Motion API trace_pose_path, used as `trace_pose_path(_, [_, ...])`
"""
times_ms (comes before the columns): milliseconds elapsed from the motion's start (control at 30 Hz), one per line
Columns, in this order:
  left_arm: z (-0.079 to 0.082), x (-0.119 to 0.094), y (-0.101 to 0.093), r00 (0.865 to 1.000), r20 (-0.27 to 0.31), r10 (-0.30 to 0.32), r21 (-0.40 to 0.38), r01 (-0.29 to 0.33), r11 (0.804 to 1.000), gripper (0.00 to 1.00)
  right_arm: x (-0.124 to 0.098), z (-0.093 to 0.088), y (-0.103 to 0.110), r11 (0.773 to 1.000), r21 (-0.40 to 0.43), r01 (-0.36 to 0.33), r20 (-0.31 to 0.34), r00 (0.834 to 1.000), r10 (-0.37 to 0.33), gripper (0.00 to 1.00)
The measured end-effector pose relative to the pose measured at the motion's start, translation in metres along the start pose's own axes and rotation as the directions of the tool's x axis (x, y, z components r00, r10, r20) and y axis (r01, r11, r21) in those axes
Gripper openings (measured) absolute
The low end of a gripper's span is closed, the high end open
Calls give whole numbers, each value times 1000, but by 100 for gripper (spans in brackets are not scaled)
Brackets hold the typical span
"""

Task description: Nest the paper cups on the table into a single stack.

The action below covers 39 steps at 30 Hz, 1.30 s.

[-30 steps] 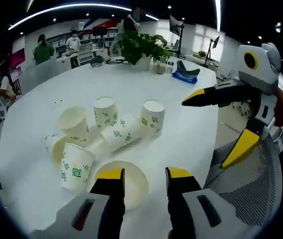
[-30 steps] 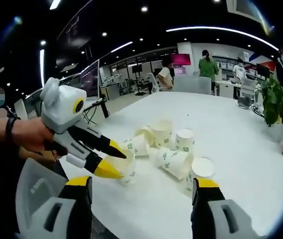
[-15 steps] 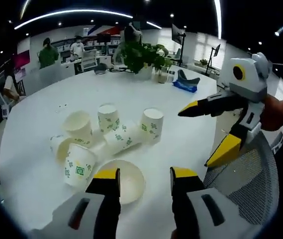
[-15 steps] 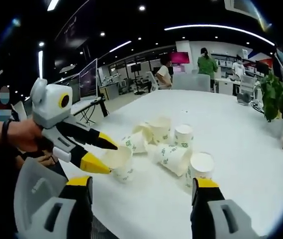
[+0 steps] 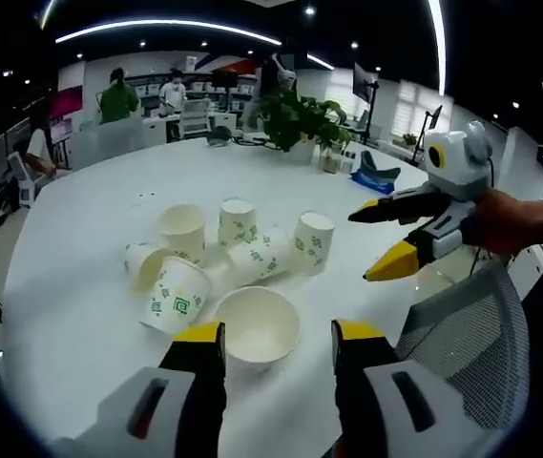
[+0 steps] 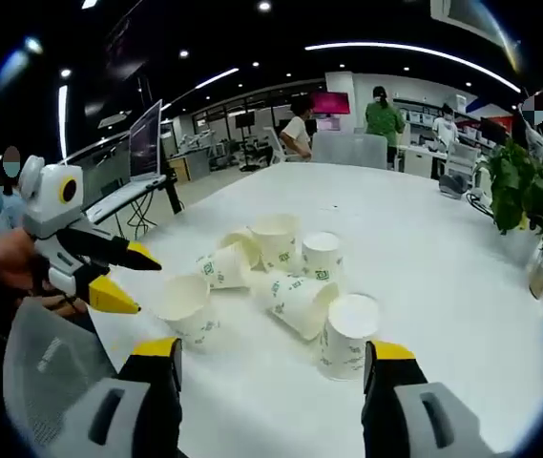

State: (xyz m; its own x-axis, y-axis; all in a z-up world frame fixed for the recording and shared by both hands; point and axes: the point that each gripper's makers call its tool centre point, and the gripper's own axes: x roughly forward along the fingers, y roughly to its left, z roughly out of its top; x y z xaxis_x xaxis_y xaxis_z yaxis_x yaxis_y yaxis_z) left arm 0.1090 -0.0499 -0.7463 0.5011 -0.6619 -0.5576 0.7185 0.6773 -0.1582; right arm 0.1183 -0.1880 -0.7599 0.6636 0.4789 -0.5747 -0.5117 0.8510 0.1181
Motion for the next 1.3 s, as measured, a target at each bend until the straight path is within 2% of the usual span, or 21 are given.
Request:
trace_pose_path(433, [3,-15,17,998,50,33,-54,-31,998,49,18,0,-18,999,-32,20,-46,999,-21,78])
trace_pose_path(600, [2,-24,22,997,66,51,-73,-46,996,50,30,3,-35,996,-67,52,-73,996,-57,76])
trace_pose_path(733, [-1,-29,20,996,68,60,-84,-54,995,50,38,7,-51,995,-65,82,-84,993,-88,74])
trace_pose_path(933, [-9,-36,24,995,71,76,-115,-67,991,50,55,2,-65,992,-88,92,-124,987,-103,69])
trace_pose_path(1067, [-10,-41,27,994,70,87,-125,-78,989,50,61,-2,-70,993,-74,91,-145,984,-101,56])
trace_pose_path(1233, [-11,-44,30,993,74,95,-132,-85,988,50,66,-11,-74,992,-79,97,-172,979,-110,55])
trace_pose_path(1300, [-12,-45,32,992,74,101,-135,-90,987,50,64,-15,-77,991,-72,109,-189,975,-121,48])
